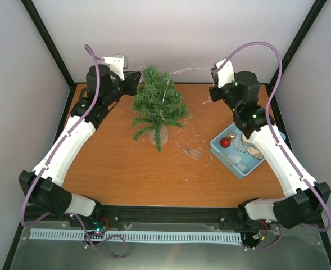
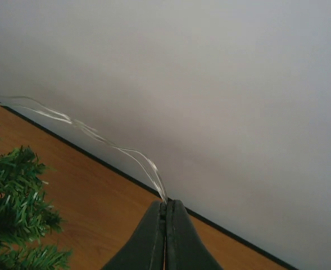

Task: Decorate the small christmas tree
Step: Wrap the decoration item around the Christmas tree.

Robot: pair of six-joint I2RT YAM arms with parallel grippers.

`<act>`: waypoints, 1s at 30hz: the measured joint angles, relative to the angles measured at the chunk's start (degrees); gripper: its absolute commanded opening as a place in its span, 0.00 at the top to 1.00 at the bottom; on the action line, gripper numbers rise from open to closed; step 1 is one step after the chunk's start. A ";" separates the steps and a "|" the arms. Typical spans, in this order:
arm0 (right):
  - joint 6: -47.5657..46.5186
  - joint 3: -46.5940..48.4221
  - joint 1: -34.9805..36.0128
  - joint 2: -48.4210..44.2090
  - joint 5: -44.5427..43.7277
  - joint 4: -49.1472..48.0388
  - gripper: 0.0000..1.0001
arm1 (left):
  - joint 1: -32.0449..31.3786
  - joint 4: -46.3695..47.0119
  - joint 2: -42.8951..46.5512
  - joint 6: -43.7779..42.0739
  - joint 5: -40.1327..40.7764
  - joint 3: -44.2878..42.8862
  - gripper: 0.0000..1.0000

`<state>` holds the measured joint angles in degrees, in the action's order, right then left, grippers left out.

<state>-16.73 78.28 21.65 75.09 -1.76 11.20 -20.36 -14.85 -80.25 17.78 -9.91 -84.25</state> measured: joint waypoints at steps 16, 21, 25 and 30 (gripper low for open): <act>3.98 -3.30 -1.22 -2.60 1.79 3.15 0.97 | 0.04 -2.64 7.58 0.92 -1.09 2.82 0.62; 3.98 -1.09 -2.21 -0.22 2.56 2.14 0.97 | 0.07 -2.69 10.16 -0.50 -1.25 7.76 0.65; 4.15 -0.02 -2.45 1.66 4.09 1.01 0.97 | 0.07 -2.64 11.82 -2.29 -2.95 11.28 0.66; 4.59 1.18 -2.45 3.15 5.62 0.57 0.97 | 0.07 -2.49 11.76 -4.24 -3.87 11.54 0.67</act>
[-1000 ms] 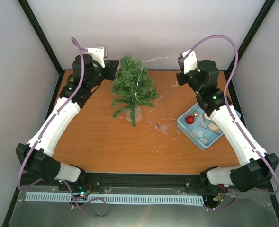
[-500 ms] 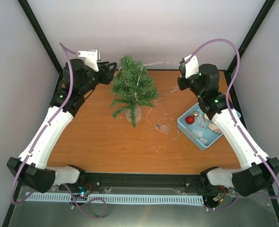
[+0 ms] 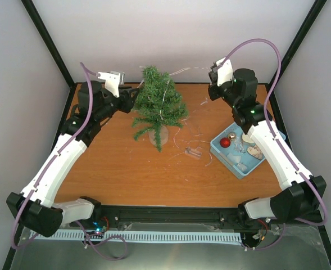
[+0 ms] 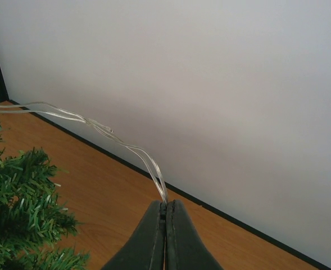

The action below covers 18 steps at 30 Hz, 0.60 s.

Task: Decorate the small christmas tree
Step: Wrap the decoration item around the Christmas tree.

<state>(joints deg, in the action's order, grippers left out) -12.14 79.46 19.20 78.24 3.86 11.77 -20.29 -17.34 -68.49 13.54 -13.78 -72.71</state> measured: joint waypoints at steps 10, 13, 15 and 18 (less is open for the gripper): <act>0.81 0.24 0.00 0.02 1.20 -0.83 0.97 | 0.04 1.49 -3.82 -2.47 2.93 -0.02 0.83; 0.83 0.24 0.00 0.04 1.31 -0.85 0.97 | 0.07 3.04 -5.18 -2.95 3.34 -0.42 0.99; 0.81 0.24 -0.02 0.07 1.11 -0.81 0.97 | 0.11 3.85 -6.14 -3.54 3.26 -1.51 0.99; 0.81 0.76 -0.22 0.57 0.07 -0.50 0.97 | 0.24 4.66 -7.43 -3.96 3.23 -3.56 0.99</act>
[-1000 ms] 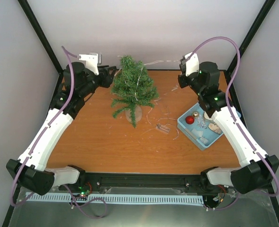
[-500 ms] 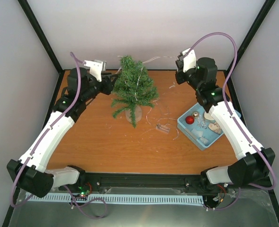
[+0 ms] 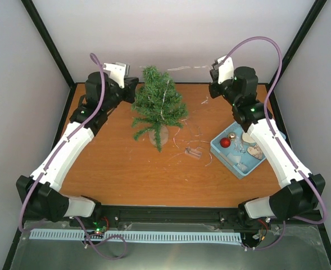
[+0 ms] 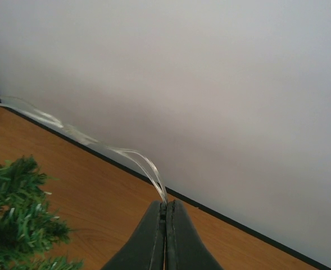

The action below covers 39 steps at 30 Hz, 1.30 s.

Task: Decorate the small christmas tree
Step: Wrap the decoration item around the Christmas tree.

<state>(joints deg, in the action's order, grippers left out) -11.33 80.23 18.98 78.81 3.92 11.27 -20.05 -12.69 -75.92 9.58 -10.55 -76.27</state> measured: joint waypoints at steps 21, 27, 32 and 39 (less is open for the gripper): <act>2.40 -6.71 -1.79 -1.62 -2.51 5.05 0.97 | 0.46 -2.03 -5.22 4.09 -0.24 -5.79 0.65; 3.06 -6.75 -1.84 -1.62 -2.91 6.95 0.97 | 0.48 -3.85 -2.67 5.33 -0.28 -5.01 0.50; 3.67 -6.75 -1.92 -1.62 -3.26 8.48 0.97 | 0.50 -4.26 1.18 6.23 -0.22 -2.78 0.41; 3.69 -6.80 -1.95 -1.57 -3.87 10.01 0.97 | 0.57 -4.79 4.42 6.40 -0.52 1.01 0.40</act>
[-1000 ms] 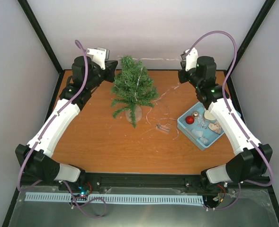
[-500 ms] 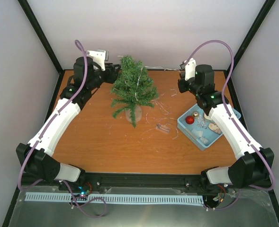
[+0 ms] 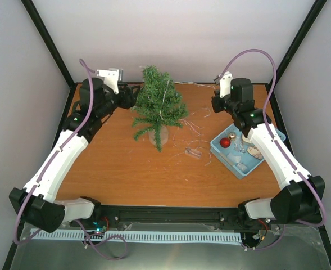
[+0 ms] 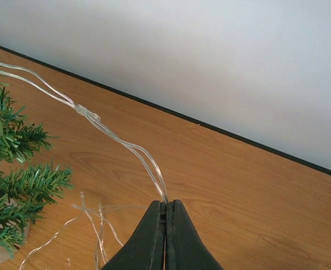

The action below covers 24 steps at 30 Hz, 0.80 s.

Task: Decorate the small christmas tree
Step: Wrap the decoration item around the Christmas tree.

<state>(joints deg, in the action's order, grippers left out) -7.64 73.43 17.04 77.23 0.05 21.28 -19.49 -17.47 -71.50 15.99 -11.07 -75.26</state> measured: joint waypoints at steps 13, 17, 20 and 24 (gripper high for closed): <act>1.31 2.49 -0.04 3.54 2.10 -2.16 0.97 | 0.00 -1.55 8.74 -1.60 -0.63 10.47 0.40; 1.97 -0.68 -0.02 1.62 3.91 0.70 0.97 | 0.09 -2.45 12.44 -2.16 -1.70 13.18 0.41; 2.14 -2.08 0.44 0.24 5.90 4.37 0.97 | 0.11 -3.04 15.43 -2.25 -3.67 14.53 0.45; 2.19 -3.19 2.54 -3.21 9.75 8.09 0.97 | 0.11 -3.50 17.70 -2.14 -6.82 15.37 0.46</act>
<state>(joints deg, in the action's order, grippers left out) -5.45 70.24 19.57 74.02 9.80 29.36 -19.38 -20.97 -53.80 13.85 -17.89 -59.90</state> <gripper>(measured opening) 0.032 0.542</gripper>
